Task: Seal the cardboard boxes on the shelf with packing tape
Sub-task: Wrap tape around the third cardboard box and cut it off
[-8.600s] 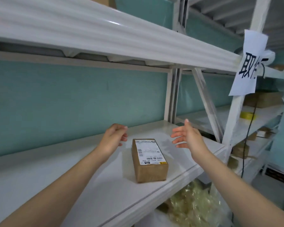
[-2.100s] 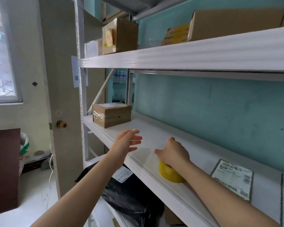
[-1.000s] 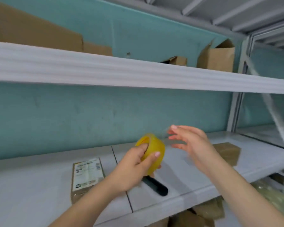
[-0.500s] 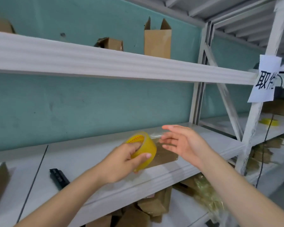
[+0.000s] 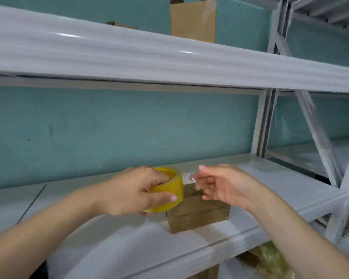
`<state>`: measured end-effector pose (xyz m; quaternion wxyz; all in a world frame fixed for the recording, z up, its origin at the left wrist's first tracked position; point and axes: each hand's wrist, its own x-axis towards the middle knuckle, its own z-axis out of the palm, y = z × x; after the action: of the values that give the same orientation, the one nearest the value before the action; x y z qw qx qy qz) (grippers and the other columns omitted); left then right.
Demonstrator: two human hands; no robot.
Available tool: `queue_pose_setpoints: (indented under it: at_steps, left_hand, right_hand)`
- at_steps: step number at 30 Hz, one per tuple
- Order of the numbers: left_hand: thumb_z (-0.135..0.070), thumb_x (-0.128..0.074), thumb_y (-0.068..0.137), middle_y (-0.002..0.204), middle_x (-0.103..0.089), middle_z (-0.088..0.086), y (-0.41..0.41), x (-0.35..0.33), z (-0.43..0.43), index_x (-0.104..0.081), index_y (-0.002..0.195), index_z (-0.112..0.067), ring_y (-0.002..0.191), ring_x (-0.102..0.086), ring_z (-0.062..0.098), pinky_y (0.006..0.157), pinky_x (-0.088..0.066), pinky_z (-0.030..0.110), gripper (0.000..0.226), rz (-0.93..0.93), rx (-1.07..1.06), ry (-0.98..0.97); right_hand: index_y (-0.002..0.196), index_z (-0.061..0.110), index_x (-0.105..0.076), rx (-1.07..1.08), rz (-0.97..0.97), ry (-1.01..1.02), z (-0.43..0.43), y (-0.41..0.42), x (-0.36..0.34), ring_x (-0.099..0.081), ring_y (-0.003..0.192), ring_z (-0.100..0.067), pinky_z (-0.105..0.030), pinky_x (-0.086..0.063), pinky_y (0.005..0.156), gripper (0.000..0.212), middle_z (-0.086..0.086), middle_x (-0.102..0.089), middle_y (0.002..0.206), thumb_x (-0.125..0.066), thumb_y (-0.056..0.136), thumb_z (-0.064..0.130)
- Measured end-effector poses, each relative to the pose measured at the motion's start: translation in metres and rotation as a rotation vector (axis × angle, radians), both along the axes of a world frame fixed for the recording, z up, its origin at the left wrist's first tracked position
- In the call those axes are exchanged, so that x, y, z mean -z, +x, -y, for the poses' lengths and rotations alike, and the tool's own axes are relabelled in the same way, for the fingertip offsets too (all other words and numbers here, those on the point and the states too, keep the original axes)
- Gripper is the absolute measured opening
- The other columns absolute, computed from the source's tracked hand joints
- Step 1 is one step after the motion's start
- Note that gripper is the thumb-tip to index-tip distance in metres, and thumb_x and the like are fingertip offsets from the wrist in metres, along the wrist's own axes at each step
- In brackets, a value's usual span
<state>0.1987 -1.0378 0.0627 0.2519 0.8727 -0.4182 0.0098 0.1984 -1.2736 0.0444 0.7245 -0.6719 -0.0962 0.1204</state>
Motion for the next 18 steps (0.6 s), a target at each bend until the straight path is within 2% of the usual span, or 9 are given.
queue_pose_setpoints:
  at_steps: [2, 7, 9, 10, 12, 15, 18]
  left_hand:
    - [-0.049, -0.053, 0.083, 0.059, -0.055, -0.004, 0.006, -0.007, 0.003, -0.048, 0.071, -0.014, 0.054, -0.063, 0.016, 0.052, -0.051, 0.026, 0.037, 0.028, -0.016, 0.073]
    - [-0.042, -0.057, 0.088, 0.063, -0.056, 0.005, 0.018, -0.019, 0.010, -0.050, 0.070, -0.010, 0.059, -0.064, 0.025, 0.054, -0.055, 0.035, 0.037, -0.026, -0.069, 0.112]
    - [-0.044, -0.057, 0.086, 0.060, -0.053, 0.001, 0.021, -0.022, 0.014, -0.048, 0.068, -0.012, 0.057, -0.064, 0.025, 0.052, -0.054, 0.032, 0.038, -0.016, -0.115, 0.127]
    - [-0.045, -0.057, 0.085, 0.058, -0.054, -0.001, 0.021, -0.024, 0.017, -0.048, 0.067, -0.013, 0.055, -0.063, 0.025, 0.050, -0.053, 0.030, 0.038, -0.013, -0.142, 0.132]
    - [-0.044, -0.059, 0.084, 0.054, -0.056, -0.003, 0.019, -0.030, 0.024, -0.051, 0.064, -0.017, 0.050, -0.061, 0.023, 0.047, -0.050, 0.025, 0.034, -0.037, -0.193, 0.113]
    - [-0.045, -0.059, 0.084, 0.052, -0.059, -0.005, 0.012, -0.038, 0.039, -0.052, 0.064, -0.021, 0.046, -0.061, 0.015, 0.046, -0.045, 0.018, 0.032, 0.019, -0.287, 0.127]
    - [-0.048, -0.057, 0.083, 0.055, -0.062, -0.002, -0.001, -0.044, 0.057, -0.052, 0.068, -0.020, 0.047, -0.063, 0.015, 0.044, -0.043, 0.014, 0.033, 0.054, -0.390, 0.188]
  right_hand:
    - [0.079, 0.005, -0.071, -0.097, -0.049, -0.115, 0.000, 0.013, -0.004, -0.052, 0.049, -0.010, -0.022, -0.053, 0.050, 0.024, -0.005, -0.065, 0.064, -0.071, 0.063, 0.023]
    - [0.066, 0.008, -0.071, -0.178, -0.007, -0.194, 0.012, 0.035, -0.014, -0.056, 0.051, -0.010, -0.018, -0.048, 0.050, 0.004, -0.006, -0.068, 0.067, -0.069, 0.062, 0.009]
    - [0.064, 0.009, -0.070, -0.136, 0.082, -0.219, 0.013, 0.041, -0.014, -0.057, 0.056, -0.009, -0.017, -0.043, 0.052, 0.005, -0.007, -0.067, 0.073, -0.070, 0.064, 0.004]
    - [0.062, 0.011, -0.070, -0.100, 0.161, -0.242, 0.014, 0.044, -0.012, -0.058, 0.060, -0.007, -0.017, -0.040, 0.053, 0.012, -0.005, -0.068, 0.077, -0.070, 0.068, 0.001]
    - [0.057, 0.015, -0.069, -0.033, 0.349, -0.248, 0.017, 0.049, -0.011, -0.058, 0.066, -0.002, -0.014, -0.041, 0.057, 0.023, 0.006, -0.068, 0.080, -0.070, 0.072, -0.002]
    - [0.059, 0.013, -0.067, -0.074, 0.486, -0.152, 0.028, 0.055, -0.015, -0.058, 0.062, 0.001, -0.007, -0.042, 0.064, 0.023, 0.011, -0.065, 0.064, -0.068, 0.073, -0.005]
    - [0.064, 0.011, -0.065, -0.159, 0.487, -0.161, 0.039, 0.057, -0.022, -0.056, 0.053, 0.003, -0.007, -0.041, 0.057, 0.020, 0.008, -0.064, 0.054, -0.064, 0.077, -0.004]
